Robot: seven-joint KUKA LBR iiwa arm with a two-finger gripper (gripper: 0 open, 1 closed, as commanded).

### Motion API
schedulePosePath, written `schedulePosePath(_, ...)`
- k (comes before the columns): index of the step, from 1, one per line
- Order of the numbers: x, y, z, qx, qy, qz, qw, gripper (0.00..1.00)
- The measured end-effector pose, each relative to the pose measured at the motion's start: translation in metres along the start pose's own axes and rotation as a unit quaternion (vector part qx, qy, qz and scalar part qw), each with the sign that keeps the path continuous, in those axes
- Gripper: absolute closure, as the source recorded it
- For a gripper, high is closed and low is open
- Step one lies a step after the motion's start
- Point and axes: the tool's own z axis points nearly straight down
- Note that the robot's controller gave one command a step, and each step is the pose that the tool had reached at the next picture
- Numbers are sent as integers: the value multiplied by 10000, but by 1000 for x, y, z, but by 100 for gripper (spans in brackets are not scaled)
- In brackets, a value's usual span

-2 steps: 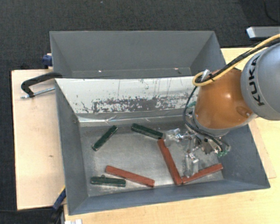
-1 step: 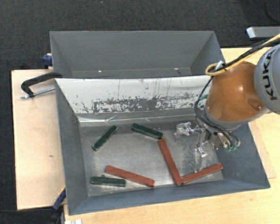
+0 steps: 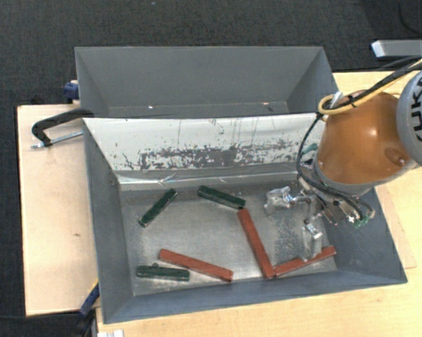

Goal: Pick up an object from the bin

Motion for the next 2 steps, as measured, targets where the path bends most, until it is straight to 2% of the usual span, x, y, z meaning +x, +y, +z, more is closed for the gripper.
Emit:
schedulePosePath(1, 33, -73, 56, -3, 13, 442, 9990, 100)
schedulePosePath(2, 33, -73, 56, -3, 12, 441, 9990, 0)
